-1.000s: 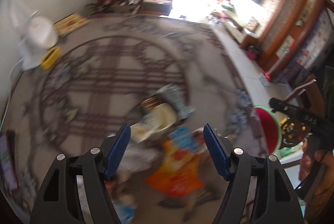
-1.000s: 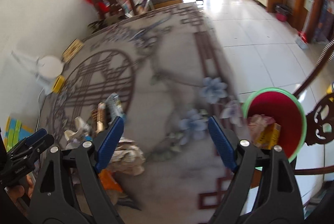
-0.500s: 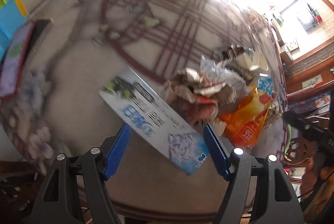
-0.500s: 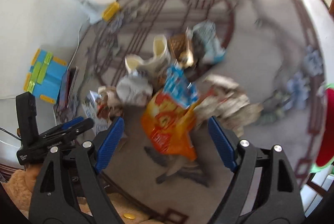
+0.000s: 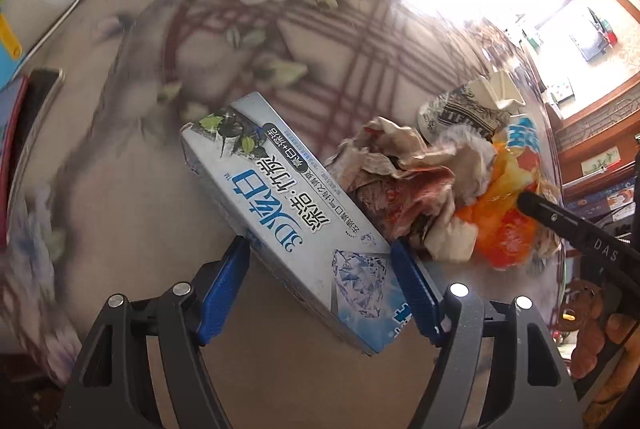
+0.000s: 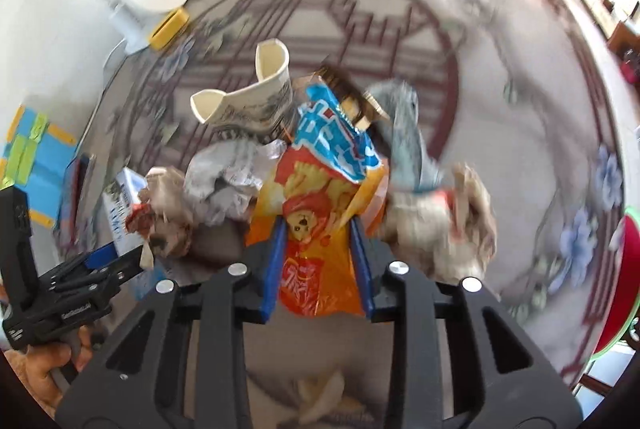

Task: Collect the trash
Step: 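Grasp the crumpled paper with the right tool while the left tool grasps the toothpaste box, then carry both items to the red bucket and open both tools to drop them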

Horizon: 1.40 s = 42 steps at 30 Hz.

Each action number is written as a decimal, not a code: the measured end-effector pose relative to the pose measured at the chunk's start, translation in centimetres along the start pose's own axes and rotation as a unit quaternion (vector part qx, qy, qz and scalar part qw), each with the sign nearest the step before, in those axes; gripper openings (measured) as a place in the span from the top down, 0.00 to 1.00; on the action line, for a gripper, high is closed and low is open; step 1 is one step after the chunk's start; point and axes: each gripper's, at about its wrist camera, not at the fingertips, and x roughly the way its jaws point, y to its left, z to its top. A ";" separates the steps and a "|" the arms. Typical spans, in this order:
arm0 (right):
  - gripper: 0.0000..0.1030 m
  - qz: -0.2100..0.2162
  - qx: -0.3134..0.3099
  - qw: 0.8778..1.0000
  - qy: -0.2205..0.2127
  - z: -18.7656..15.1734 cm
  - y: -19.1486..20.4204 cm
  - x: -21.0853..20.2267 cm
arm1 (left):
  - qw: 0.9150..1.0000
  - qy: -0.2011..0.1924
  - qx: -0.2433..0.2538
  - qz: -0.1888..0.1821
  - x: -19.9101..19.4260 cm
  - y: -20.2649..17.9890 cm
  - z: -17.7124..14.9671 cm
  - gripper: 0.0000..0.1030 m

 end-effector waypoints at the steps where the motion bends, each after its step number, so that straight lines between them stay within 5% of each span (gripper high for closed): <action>1: 0.69 -0.007 -0.001 1.000 -0.005 0.3 0.0 0.0 | 1.000 -0.003 0.003 0.004 0.0 0.1 0.4 0.32; 3: 0.63 -0.021 -0.003 1.000 -0.009 0.9 0.5 -0.1 | 1.000 -0.005 0.007 0.016 0.0 0.6 1.1 0.33; 6: 0.39 -0.052 -0.019 0.998 -0.041 1.2 1.8 -1.8 | 0.999 -0.006 0.007 0.032 -0.4 2.3 1.8 0.31; 11: 0.39 0.023 -0.080 0.996 -0.040 1.0 7.0 -2.6 | 0.999 0.006 -0.014 0.045 -0.9 5.9 3.0 0.32; 20: 0.39 0.025 -0.139 0.989 0.032 1.3 13.1 3.7 | 1.000 0.010 -0.013 0.021 -2.4 8.7 3.5 0.33; 21: 0.50 0.019 -0.142 0.989 0.043 1.3 13.4 4.5 | 1.000 0.012 -0.011 0.017 -2.5 8.7 3.5 0.33; 22: 0.71 0.014 -0.143 0.988 0.050 1.1 13.8 5.0 | 1.000 0.013 -0.009 0.015 -2.3 8.7 3.6 0.33; 26: 0.87 0.015 -0.124 0.991 0.053 1.2 13.8 5.4 | 1.000 0.026 -0.001 0.009 -1.1 8.9 4.6 0.34; 34: 0.90 0.025 -0.101 0.995 0.003 1.9 13.8 1.8 | 1.000 0.025 0.016 -0.006 -0.4 7.9 5.6 0.48; 42: 0.90 0.025 -0.053 0.996 -0.070 2.3 12.0 -2.6 | 0.998 -0.043 0.044 -0.021 -4.1 5.1 7.2 0.51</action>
